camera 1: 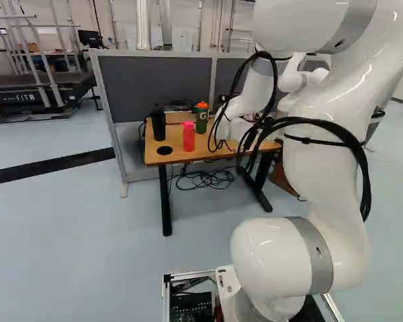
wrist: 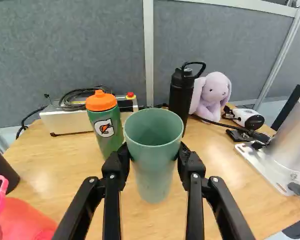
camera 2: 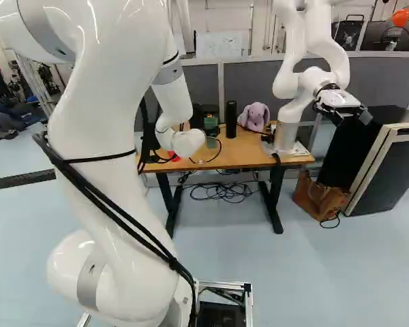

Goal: Place the green cup on the table

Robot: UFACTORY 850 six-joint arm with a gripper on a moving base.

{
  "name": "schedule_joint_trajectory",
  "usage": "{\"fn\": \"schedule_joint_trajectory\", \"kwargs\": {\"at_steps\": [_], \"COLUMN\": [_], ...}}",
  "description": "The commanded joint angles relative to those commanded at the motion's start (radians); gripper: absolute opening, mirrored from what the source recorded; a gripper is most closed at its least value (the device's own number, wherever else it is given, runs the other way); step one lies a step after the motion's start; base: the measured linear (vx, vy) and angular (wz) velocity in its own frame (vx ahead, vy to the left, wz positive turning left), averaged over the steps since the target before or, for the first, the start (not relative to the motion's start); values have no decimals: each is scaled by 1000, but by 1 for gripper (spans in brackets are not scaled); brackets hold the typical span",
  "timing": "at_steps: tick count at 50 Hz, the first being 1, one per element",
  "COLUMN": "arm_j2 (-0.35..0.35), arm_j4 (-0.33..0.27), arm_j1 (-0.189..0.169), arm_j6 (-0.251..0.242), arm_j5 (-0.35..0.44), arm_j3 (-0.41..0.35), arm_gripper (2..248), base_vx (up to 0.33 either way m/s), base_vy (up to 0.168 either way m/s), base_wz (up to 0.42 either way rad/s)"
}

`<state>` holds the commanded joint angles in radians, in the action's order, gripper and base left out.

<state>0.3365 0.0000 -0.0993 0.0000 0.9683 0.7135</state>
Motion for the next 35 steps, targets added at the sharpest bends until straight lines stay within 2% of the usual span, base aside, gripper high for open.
{"fn": "schedule_joint_trajectory", "kwargs": {"at_steps": [15, 35], "arm_j2": [34, 81], "arm_j4": [0, 0], "arm_j1": [0, 0], "arm_j6": [0, 0], "arm_j5": [49, 55], "arm_j3": [3, 9], "arm_gripper": [118, 118], "base_vx": [0, 0], "base_vy": [0, 0], "base_wz": [0, 0]}}
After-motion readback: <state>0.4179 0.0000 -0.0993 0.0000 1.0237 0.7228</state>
